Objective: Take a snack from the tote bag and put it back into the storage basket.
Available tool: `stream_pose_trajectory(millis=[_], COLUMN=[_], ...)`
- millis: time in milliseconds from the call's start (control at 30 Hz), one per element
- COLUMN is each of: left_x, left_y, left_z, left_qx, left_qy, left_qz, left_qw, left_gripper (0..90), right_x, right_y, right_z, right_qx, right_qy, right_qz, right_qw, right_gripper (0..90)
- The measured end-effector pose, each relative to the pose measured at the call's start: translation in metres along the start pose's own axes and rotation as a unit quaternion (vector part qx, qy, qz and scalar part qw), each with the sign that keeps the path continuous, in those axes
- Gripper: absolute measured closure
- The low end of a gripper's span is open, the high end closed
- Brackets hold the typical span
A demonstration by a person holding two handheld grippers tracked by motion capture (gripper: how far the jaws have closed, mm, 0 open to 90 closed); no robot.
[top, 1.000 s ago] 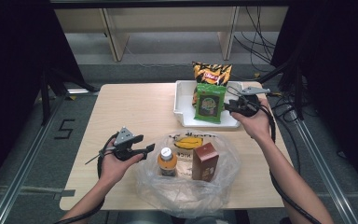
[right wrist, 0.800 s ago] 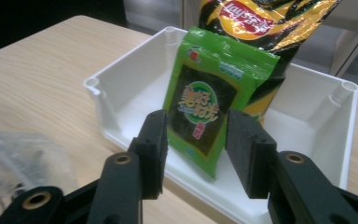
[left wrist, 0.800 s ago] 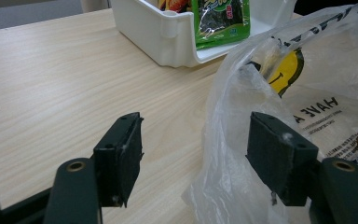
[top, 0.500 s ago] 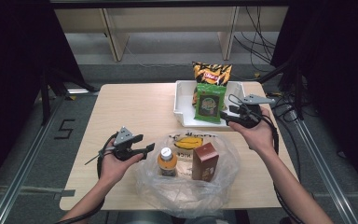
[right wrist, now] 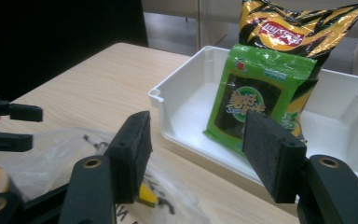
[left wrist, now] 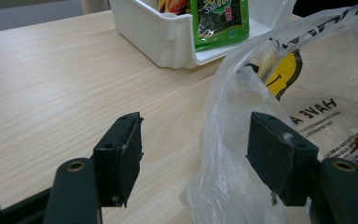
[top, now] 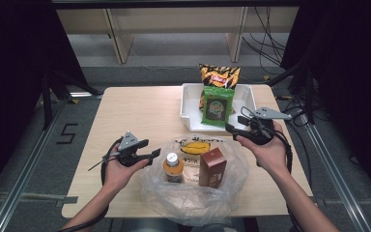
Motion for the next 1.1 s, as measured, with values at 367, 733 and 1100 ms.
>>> stream_pose_trajectory(millis=[367, 733, 1100], left_x=[0.000, -0.001, 0.000], left_y=[0.000, 0.001, 0.000], left_z=[0.000, 0.000, 0.000], left_qx=[0.001, 0.002, 0.003], left_qy=[0.000, 0.000, 0.005], left_qz=[0.000, 0.000, 0.002], left_qw=[1.0000, 1.0000, 1.0000], left_gripper=[35.0, 35.0, 35.0], right_x=[0.018, 0.036, 0.045], right_y=[-0.016, -0.030, -0.037], right_z=[0.009, 0.010, 0.010], right_qx=[-0.001, -0.012, -0.011], right_qy=[-0.002, 0.000, -0.005], right_qz=[-0.020, -0.031, -0.034], right_qw=[0.9998, 0.9995, 0.9993], right_gripper=[40.5, 37.7, 33.5])
Point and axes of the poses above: each handheld gripper's, and its own axes: y roughly forward along the jaws, z roughly out of its underside, x roughly to its left, the point moved 1 cm from there along y, roughly forward along the jaws, and after that the axes turned 4 degrees about z, right-handed, at the moved point
